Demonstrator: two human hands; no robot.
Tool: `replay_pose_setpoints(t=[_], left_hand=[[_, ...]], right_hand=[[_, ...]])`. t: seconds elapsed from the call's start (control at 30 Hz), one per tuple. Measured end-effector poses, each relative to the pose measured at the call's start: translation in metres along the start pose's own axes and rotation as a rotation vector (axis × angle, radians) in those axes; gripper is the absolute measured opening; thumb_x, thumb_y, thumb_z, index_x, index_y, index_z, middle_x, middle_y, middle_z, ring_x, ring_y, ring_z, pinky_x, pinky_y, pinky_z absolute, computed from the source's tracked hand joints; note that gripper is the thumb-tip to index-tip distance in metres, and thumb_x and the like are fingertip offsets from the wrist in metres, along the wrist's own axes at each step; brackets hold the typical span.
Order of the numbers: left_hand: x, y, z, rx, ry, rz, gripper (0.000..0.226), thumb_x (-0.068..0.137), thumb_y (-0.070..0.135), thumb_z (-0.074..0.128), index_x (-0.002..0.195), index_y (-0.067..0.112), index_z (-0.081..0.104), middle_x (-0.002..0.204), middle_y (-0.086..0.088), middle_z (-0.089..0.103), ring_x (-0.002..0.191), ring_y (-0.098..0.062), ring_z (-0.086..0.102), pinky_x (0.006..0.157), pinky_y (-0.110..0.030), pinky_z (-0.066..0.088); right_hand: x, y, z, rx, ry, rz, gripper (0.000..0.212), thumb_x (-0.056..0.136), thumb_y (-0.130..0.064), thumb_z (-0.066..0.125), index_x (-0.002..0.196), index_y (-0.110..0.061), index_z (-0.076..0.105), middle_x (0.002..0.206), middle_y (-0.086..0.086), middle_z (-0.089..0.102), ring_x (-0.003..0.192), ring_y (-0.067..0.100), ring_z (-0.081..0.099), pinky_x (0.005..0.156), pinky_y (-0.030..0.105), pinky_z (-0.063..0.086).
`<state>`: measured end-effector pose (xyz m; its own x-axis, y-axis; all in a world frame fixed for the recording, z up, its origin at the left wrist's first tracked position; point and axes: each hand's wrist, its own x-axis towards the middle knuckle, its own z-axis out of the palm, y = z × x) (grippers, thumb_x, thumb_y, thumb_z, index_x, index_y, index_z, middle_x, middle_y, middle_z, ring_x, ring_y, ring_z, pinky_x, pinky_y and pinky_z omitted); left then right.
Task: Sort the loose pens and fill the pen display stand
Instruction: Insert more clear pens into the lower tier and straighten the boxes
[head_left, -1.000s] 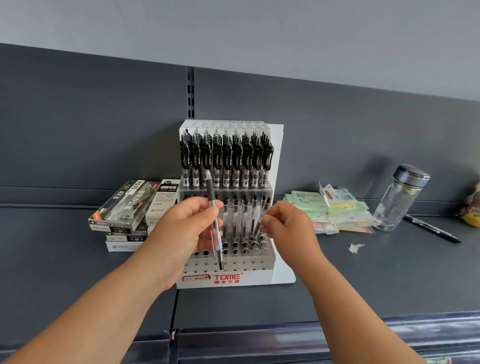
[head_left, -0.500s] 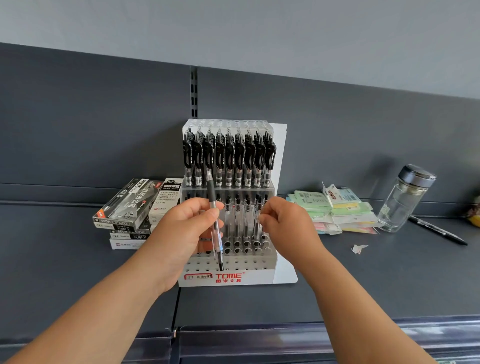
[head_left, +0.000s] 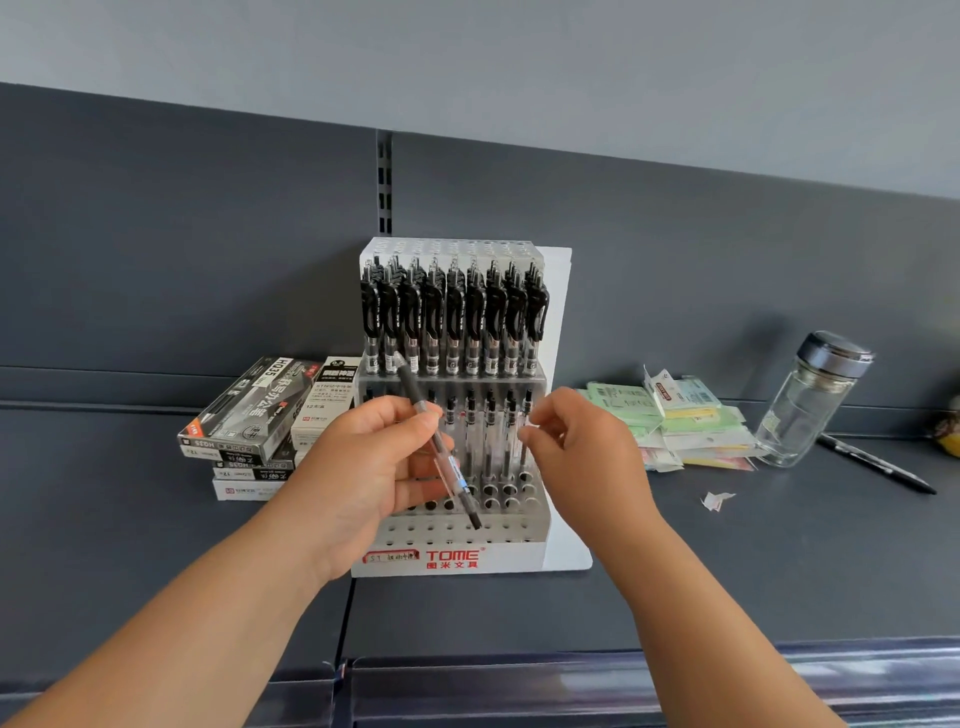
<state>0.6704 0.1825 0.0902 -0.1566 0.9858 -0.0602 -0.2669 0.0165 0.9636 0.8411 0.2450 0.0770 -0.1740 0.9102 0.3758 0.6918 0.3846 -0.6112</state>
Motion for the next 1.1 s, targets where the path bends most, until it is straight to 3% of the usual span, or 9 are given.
replay_pose_setpoints(t=[0.1,0.23,0.33,0.53,0.6,0.7,0.83,0.97,1.1], left_hand=[[0.002,0.004,0.004,-0.138,-0.005,-0.065,0.006,0.091,0.010,0.055,0.092,0.004,0.058,0.069,-0.007,0.067,0.059,-0.016,0.065,0.051,-0.025,0.055],[0.005,0.006,0.006,-0.313,-0.046,-0.145,0.008,0.090,0.008,0.055,0.097,0.005,0.056,0.076,-0.010,0.069,0.062,-0.017,0.067,0.053,-0.024,0.057],[0.006,0.005,0.009,-0.339,-0.086,-0.177,0.027,0.087,0.012,0.057,0.113,0.003,0.057,0.089,-0.012,0.072,0.073,-0.019,0.070,0.059,-0.026,0.058],[0.007,0.002,0.018,-0.342,-0.117,-0.181,0.038,0.077,0.021,0.061,0.113,0.009,0.061,0.104,-0.010,0.072,0.085,-0.018,0.070,0.067,-0.027,0.058],[0.006,-0.002,0.020,-0.204,-0.058,-0.147,0.027,0.083,0.021,0.061,0.108,0.009,0.063,0.100,-0.010,0.072,0.084,-0.019,0.070,0.071,-0.029,0.057],[0.005,-0.013,0.011,0.478,0.065,0.104,0.015,0.090,0.023,0.061,0.104,0.023,0.063,0.098,0.003,0.070,0.090,-0.011,0.066,0.080,-0.027,0.052],[0.005,-0.027,-0.002,1.103,0.044,0.320,0.030,0.088,0.037,0.061,0.117,0.032,0.057,0.113,0.023,0.052,0.107,0.000,0.051,0.090,-0.020,0.039],[0.005,-0.036,-0.008,1.352,-0.016,0.357,0.043,0.088,0.048,0.058,0.127,0.032,0.052,0.128,0.016,0.047,0.122,-0.005,0.038,0.095,-0.022,0.032],[0.007,-0.042,-0.013,1.439,-0.034,0.370,0.047,0.087,0.048,0.059,0.130,0.031,0.050,0.126,0.014,0.047,0.122,-0.006,0.036,0.097,-0.022,0.031]], right_hand=[[-0.010,-0.012,-0.005,0.240,-0.138,-0.069,0.020,0.087,-0.013,0.064,0.089,-0.032,0.059,0.077,-0.015,0.058,0.059,0.004,0.049,0.055,0.016,0.044],[-0.018,-0.021,-0.007,0.588,-0.323,-0.064,0.028,0.079,0.001,0.071,0.094,-0.021,0.065,0.082,-0.003,0.066,0.068,0.009,0.058,0.062,0.025,0.053],[-0.018,-0.020,-0.007,0.910,-0.278,0.002,0.020,0.079,0.003,0.070,0.089,-0.014,0.066,0.078,0.002,0.067,0.070,0.013,0.060,0.067,0.027,0.051],[-0.013,-0.024,-0.006,1.330,-0.132,0.195,0.006,0.078,-0.010,0.065,0.081,-0.015,0.066,0.076,0.003,0.065,0.073,0.015,0.063,0.072,0.027,0.052],[-0.008,-0.023,-0.013,1.270,-0.046,0.175,0.004,0.080,-0.012,0.065,0.077,-0.015,0.064,0.075,0.002,0.067,0.075,0.015,0.064,0.071,0.027,0.052],[0.003,-0.017,-0.030,1.052,0.123,0.120,0.012,0.089,-0.007,0.061,0.078,-0.013,0.062,0.072,0.002,0.068,0.072,0.015,0.065,0.067,0.026,0.053],[0.010,-0.009,-0.045,0.668,0.223,0.029,0.010,0.086,-0.012,0.066,0.080,-0.018,0.062,0.072,0.002,0.067,0.069,0.015,0.065,0.069,0.032,0.055],[0.010,-0.005,-0.041,0.351,0.166,-0.012,0.010,0.090,-0.020,0.061,0.081,-0.023,0.059,0.069,-0.003,0.065,0.062,0.006,0.058,0.059,0.018,0.047],[0.010,0.000,-0.028,0.174,0.116,-0.063,0.011,0.094,-0.022,0.055,0.087,-0.018,0.061,0.070,0.002,0.065,0.052,0.012,0.045,0.053,0.025,0.039]])
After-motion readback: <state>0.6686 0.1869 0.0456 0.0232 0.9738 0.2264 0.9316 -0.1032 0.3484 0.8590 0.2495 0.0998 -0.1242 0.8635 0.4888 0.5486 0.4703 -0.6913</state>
